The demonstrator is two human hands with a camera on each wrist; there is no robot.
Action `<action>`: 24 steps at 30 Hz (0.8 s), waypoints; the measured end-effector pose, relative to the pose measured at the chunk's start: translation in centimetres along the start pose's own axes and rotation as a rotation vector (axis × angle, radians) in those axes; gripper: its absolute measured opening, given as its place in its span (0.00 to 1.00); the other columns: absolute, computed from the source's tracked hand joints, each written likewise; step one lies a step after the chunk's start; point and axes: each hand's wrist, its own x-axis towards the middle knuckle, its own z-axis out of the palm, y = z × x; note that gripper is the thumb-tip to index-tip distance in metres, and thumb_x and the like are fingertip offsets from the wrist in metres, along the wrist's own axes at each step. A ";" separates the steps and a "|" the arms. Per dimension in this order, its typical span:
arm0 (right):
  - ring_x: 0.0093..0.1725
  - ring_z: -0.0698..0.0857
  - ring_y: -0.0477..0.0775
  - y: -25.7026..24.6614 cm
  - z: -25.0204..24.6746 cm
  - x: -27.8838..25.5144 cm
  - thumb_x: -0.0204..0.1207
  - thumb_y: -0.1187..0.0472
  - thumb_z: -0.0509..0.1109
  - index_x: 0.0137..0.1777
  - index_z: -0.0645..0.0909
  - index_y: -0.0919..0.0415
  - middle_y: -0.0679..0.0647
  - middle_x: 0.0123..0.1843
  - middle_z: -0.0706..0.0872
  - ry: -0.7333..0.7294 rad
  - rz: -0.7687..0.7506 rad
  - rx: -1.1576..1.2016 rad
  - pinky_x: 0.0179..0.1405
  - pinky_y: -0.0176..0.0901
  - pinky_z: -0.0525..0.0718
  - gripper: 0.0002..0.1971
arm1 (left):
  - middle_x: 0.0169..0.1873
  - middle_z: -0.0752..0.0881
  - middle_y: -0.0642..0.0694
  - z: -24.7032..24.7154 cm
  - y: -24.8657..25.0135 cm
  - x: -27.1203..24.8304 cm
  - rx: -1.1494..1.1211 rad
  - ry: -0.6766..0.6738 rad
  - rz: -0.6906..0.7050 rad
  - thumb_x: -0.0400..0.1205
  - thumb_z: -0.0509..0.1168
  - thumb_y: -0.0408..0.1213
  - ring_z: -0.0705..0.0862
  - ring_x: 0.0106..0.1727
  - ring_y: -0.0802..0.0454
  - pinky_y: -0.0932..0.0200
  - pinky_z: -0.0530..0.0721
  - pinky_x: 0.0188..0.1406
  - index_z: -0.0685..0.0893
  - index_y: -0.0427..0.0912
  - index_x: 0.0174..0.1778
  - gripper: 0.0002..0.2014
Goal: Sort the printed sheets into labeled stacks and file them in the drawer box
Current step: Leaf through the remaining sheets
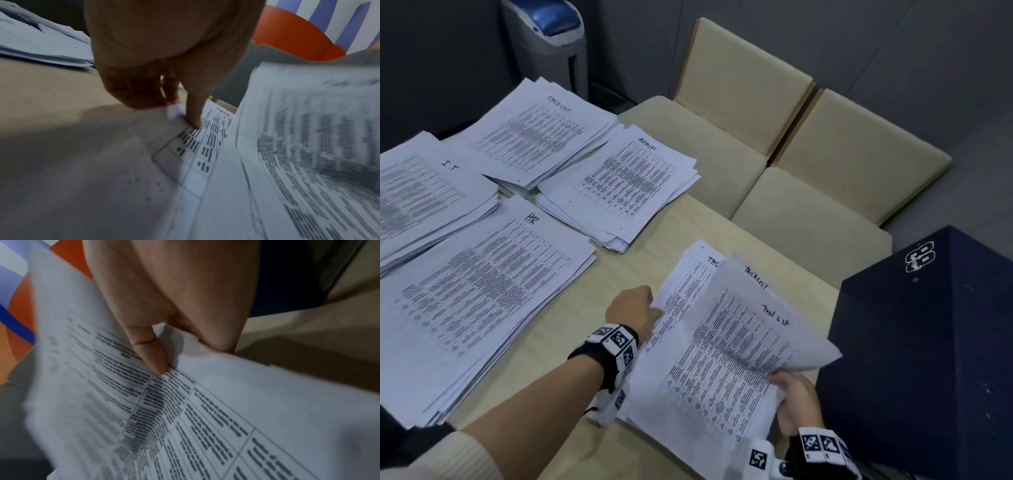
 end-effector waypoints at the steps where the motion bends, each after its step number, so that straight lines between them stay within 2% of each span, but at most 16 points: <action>1: 0.44 0.86 0.66 0.0 -0.1 0.0 0.70 0.82 0.63 0.50 0.83 0.76 0.69 0.46 0.88 0.007 0.003 0.015 0.45 0.53 0.82 0.12 | 0.35 0.80 0.47 -0.3 0.1 0.0 0.016 0.027 0.004 0.80 0.71 0.49 0.80 0.39 0.44 0.58 0.67 0.30 0.71 0.47 0.35 0.17; 3: 0.41 0.85 0.64 0.0 0.0 -0.2 0.69 0.81 0.62 0.48 0.82 0.76 0.67 0.40 0.88 0.034 0.020 0.043 0.43 0.52 0.81 0.11 | 0.33 0.79 0.48 -1.1 0.6 0.0 0.153 0.060 0.053 0.83 0.67 0.49 0.81 0.38 0.44 0.59 0.69 0.31 0.73 0.46 0.34 0.16; 5: 0.42 0.84 0.65 0.0 0.2 0.0 0.67 0.80 0.62 0.49 0.82 0.76 0.66 0.40 0.88 0.071 0.051 0.098 0.45 0.54 0.81 0.12 | 0.32 0.79 0.49 -2.2 1.4 -0.4 0.337 0.072 0.145 0.87 0.60 0.54 0.80 0.36 0.46 0.58 0.72 0.32 0.78 0.45 0.37 0.18; 7: 0.41 0.83 0.64 -0.4 0.6 -0.2 0.67 0.78 0.60 0.48 0.80 0.74 0.64 0.40 0.87 0.044 0.067 0.177 0.44 0.53 0.81 0.12 | 0.27 0.77 0.51 -2.9 2.0 -0.4 0.345 0.081 0.277 0.88 0.55 0.55 0.78 0.32 0.48 0.59 0.70 0.28 0.78 0.45 0.35 0.21; 10: 0.35 0.80 0.61 -1.3 1.3 -1.1 0.68 0.76 0.56 0.40 0.75 0.66 0.60 0.29 0.82 -0.040 0.092 0.267 0.36 0.50 0.77 0.09 | 0.27 0.82 0.48 -2.8 2.0 0.0 0.005 -0.016 0.444 0.88 0.60 0.48 0.79 0.31 0.47 0.55 0.72 0.30 0.79 0.42 0.36 0.18; 12: 0.35 0.84 0.61 -1.6 1.4 -1.4 0.67 0.74 0.56 0.44 0.76 0.66 0.62 0.33 0.85 -0.097 0.107 0.314 0.37 0.50 0.81 0.10 | 0.28 0.82 0.50 -3.0 2.0 -0.2 -0.300 -0.161 0.480 0.87 0.63 0.39 0.77 0.30 0.52 0.55 0.73 0.34 0.82 0.39 0.38 0.13; 14: 0.44 0.86 0.63 -1.1 1.3 -0.8 0.73 0.75 0.57 0.53 0.79 0.70 0.66 0.48 0.87 -0.062 0.113 0.279 0.46 0.54 0.82 0.12 | 0.25 0.79 0.56 -3.2 2.4 -0.9 -0.547 -0.371 0.425 0.85 0.62 0.26 0.73 0.27 0.59 0.61 0.72 0.30 0.84 0.37 0.39 0.09; 15: 0.46 0.85 0.63 -1.0 1.1 -0.5 0.75 0.76 0.58 0.52 0.80 0.71 0.66 0.52 0.85 -0.026 0.112 0.261 0.48 0.53 0.81 0.11 | 0.24 0.80 0.58 -3.3 2.6 -1.3 -0.629 -0.481 0.360 0.81 0.59 0.18 0.73 0.25 0.60 0.65 0.72 0.27 0.86 0.36 0.42 0.13; 16: 0.46 0.84 0.62 -0.8 1.0 -0.3 0.76 0.77 0.60 0.49 0.80 0.71 0.66 0.52 0.84 0.016 0.101 0.229 0.47 0.51 0.81 0.09 | 0.24 0.83 0.58 -3.4 2.7 -1.5 -0.662 -0.562 0.304 0.76 0.56 0.13 0.75 0.25 0.60 0.66 0.73 0.25 0.88 0.36 0.45 0.19; 17: 0.45 0.83 0.62 -0.7 0.8 -0.1 0.75 0.77 0.61 0.46 0.80 0.71 0.66 0.50 0.85 0.041 0.088 0.209 0.45 0.50 0.81 0.07 | 0.28 0.87 0.57 -3.3 2.7 -1.6 -0.652 -0.586 0.264 0.73 0.54 0.11 0.79 0.26 0.59 0.65 0.77 0.25 0.89 0.38 0.48 0.24; 18: 0.43 0.84 0.63 -0.6 0.8 -0.2 0.75 0.78 0.62 0.45 0.81 0.71 0.66 0.48 0.85 0.053 0.079 0.181 0.43 0.51 0.81 0.07 | 0.33 0.90 0.54 -3.0 2.6 -1.5 -0.609 -0.536 0.227 0.72 0.54 0.12 0.83 0.30 0.57 0.63 0.82 0.29 0.90 0.41 0.50 0.26; 19: 0.42 0.84 0.63 -0.6 0.8 -0.3 0.74 0.79 0.62 0.45 0.80 0.71 0.65 0.45 0.86 0.061 0.073 0.160 0.41 0.52 0.81 0.08 | 0.41 0.91 0.51 -2.5 2.4 -1.3 -0.522 -0.420 0.206 0.72 0.55 0.15 0.86 0.37 0.55 0.60 0.85 0.37 0.89 0.44 0.52 0.25; 21: 0.38 0.83 0.61 -0.7 0.9 -0.7 0.71 0.82 0.59 0.42 0.78 0.69 0.61 0.37 0.85 0.073 0.046 0.158 0.38 0.50 0.79 0.11 | 0.52 0.86 0.47 -1.6 1.6 -0.9 -0.247 -0.090 0.143 0.75 0.61 0.24 0.85 0.48 0.49 0.55 0.83 0.48 0.85 0.47 0.55 0.18; 22: 0.38 0.81 0.59 -0.6 0.9 -0.8 0.68 0.83 0.58 0.39 0.76 0.67 0.59 0.35 0.83 0.083 0.032 0.177 0.38 0.47 0.77 0.12 | 0.52 0.83 0.47 -1.3 1.1 -0.9 -0.141 0.009 0.098 0.76 0.65 0.31 0.83 0.49 0.47 0.54 0.81 0.47 0.82 0.46 0.55 0.13; 23: 0.38 0.79 0.57 -0.7 0.9 -1.0 0.65 0.83 0.58 0.37 0.74 0.66 0.57 0.35 0.80 0.086 0.019 0.196 0.39 0.45 0.76 0.12 | 0.49 0.81 0.47 -1.0 0.5 -0.9 -0.067 0.028 0.062 0.76 0.68 0.38 0.82 0.47 0.46 0.54 0.79 0.43 0.79 0.45 0.53 0.11; 24: 0.38 0.77 0.55 -0.6 0.7 -1.1 0.65 0.83 0.59 0.35 0.73 0.64 0.55 0.35 0.77 0.096 0.013 0.179 0.39 0.42 0.74 0.13 | 0.46 0.81 0.47 -0.7 0.2 -1.0 -0.012 -0.011 0.029 0.76 0.71 0.44 0.81 0.45 0.46 0.55 0.77 0.40 0.77 0.45 0.49 0.12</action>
